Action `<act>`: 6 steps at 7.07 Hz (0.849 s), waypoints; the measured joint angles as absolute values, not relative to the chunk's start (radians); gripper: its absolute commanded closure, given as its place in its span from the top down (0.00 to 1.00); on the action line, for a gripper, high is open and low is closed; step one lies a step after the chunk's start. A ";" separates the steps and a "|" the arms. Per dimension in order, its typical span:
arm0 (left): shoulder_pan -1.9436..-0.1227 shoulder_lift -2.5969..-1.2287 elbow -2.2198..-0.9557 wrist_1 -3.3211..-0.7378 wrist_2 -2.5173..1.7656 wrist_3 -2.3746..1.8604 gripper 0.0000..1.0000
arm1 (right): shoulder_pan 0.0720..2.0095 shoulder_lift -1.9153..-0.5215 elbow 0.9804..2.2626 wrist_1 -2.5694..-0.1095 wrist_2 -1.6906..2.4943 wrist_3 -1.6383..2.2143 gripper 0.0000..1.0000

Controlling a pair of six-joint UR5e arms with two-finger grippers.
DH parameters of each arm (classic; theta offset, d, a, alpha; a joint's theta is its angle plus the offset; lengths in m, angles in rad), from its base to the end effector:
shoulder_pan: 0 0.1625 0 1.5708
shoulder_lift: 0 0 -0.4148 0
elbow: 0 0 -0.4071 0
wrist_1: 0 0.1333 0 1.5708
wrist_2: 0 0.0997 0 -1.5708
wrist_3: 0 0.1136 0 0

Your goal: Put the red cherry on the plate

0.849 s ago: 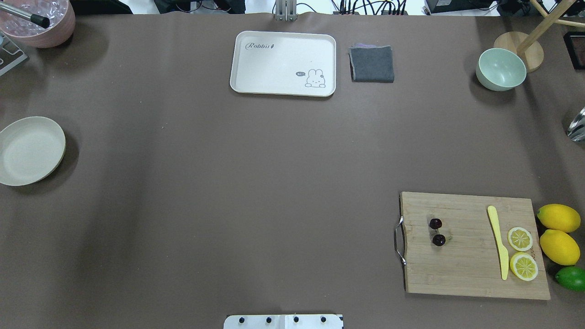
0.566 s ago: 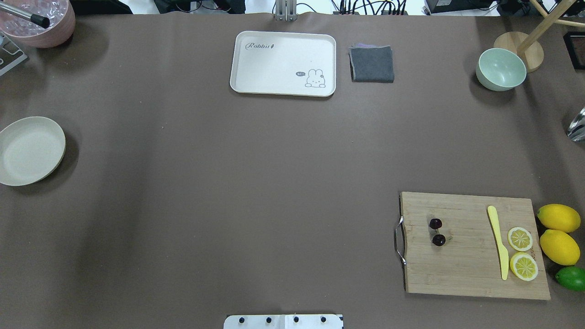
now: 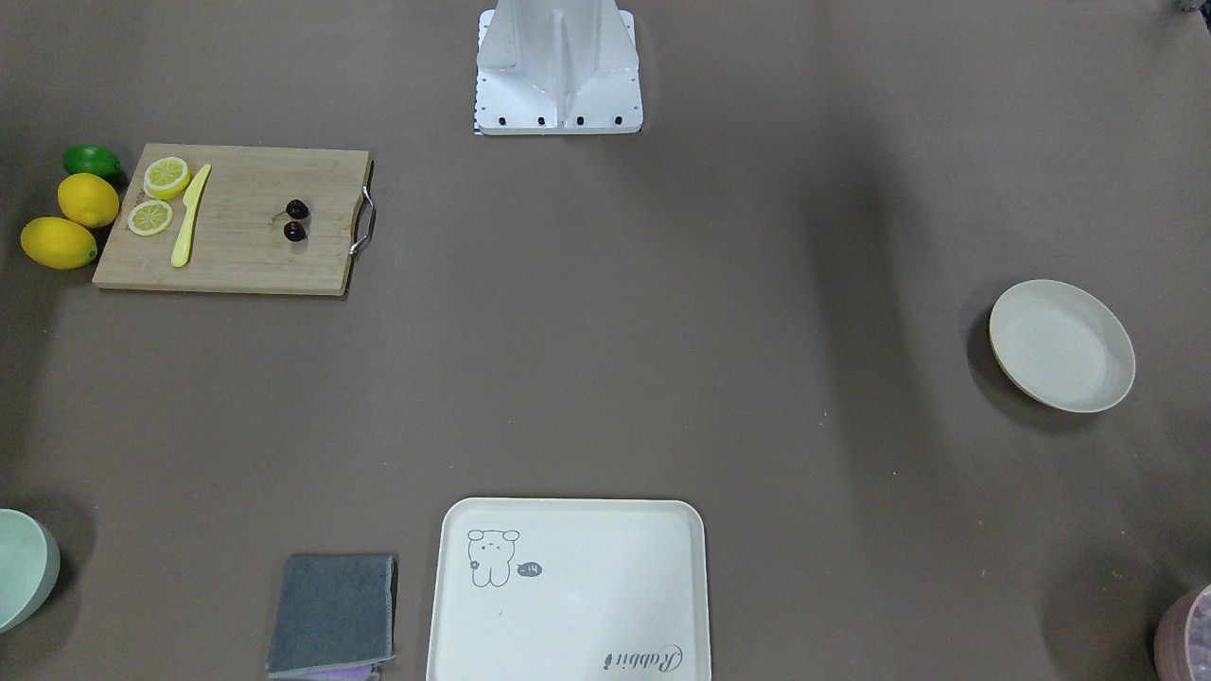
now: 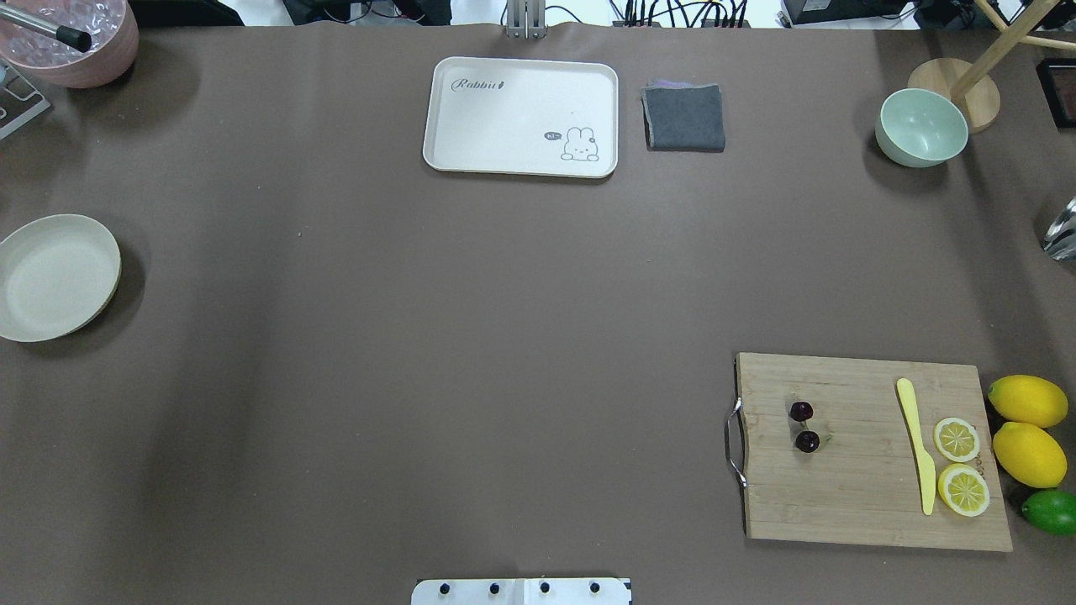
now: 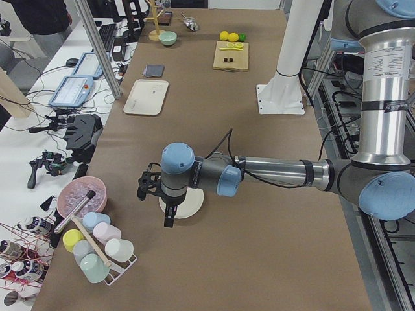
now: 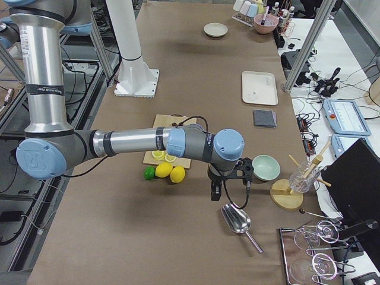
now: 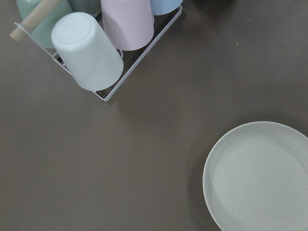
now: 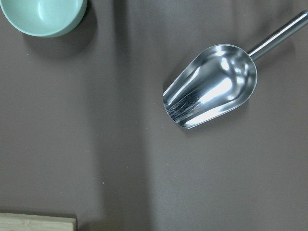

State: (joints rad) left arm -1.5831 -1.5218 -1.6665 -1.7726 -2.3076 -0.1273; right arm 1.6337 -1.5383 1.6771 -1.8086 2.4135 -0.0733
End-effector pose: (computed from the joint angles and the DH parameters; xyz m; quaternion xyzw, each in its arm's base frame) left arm -0.0632 -0.5029 0.6148 0.0949 0.3634 -0.0200 0.9266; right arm 0.0804 -0.5043 0.6058 -0.0173 -0.4106 0.0155 0.9115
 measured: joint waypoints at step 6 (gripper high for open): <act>-1.582 -1.511 -1.659 -1.772 -2.314 -0.132 0.98 | 1.634 -1.537 1.683 -1.809 2.414 -0.073 1.00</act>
State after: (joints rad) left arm -1.5817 -1.5107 -1.6592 -1.7717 -2.3145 -0.1316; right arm 1.6341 -1.5369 1.6831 -1.8086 2.4140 -0.0732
